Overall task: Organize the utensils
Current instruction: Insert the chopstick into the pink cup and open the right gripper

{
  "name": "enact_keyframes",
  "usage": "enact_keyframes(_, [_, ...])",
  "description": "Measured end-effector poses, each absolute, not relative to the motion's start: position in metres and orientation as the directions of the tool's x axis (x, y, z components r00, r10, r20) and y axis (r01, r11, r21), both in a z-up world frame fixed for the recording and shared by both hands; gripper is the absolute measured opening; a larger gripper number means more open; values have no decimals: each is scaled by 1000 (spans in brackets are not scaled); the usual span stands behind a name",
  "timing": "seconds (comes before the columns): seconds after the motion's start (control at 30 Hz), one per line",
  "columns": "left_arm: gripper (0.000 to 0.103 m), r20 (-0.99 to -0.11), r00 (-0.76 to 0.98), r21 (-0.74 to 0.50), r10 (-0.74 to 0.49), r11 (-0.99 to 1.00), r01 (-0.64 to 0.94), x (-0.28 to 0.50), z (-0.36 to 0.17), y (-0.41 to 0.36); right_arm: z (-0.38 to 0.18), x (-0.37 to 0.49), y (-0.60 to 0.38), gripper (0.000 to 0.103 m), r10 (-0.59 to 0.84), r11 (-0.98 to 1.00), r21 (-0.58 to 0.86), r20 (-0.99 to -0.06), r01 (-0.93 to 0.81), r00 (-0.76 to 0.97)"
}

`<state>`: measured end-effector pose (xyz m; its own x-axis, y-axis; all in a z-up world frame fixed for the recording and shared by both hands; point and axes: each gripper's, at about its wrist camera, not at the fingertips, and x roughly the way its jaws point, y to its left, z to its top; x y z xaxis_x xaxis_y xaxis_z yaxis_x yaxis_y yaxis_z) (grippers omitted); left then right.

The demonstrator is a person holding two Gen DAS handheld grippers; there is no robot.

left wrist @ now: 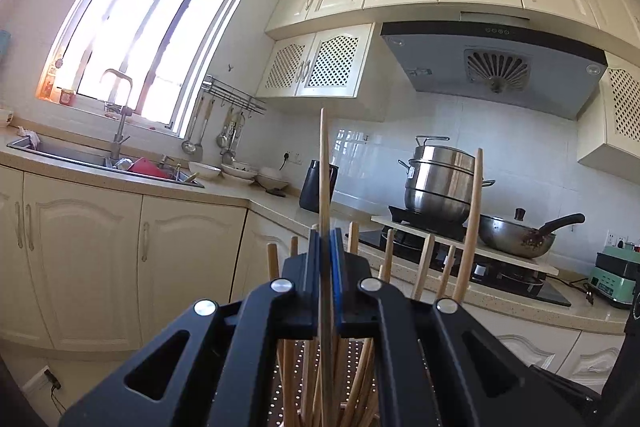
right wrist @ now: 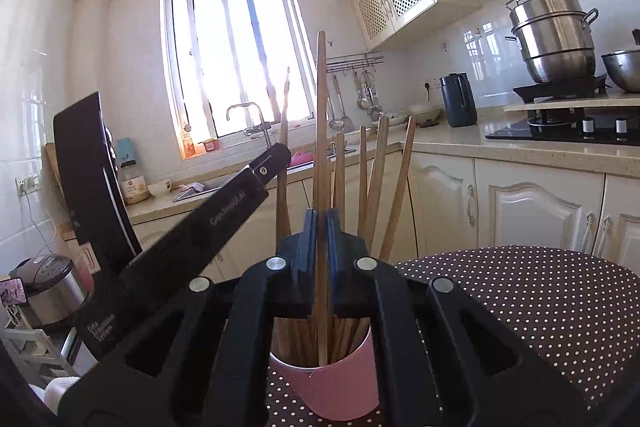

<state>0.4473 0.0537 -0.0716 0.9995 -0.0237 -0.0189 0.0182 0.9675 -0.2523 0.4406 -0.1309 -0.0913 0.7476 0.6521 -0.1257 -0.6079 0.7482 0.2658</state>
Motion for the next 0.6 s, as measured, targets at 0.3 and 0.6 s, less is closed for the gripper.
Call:
enact_keyframes(0.3, [6, -60, 997, -208, -42, 978, 28, 421, -81, 50, -92, 426, -135, 6, 624, 774, 250, -151, -581, 767])
enact_keyframes(0.6, [6, -149, 985, -179, -83, 982, 56, 405, -101, 44, -106, 417, -128, 6, 595, 802, 223, -216, -554, 774])
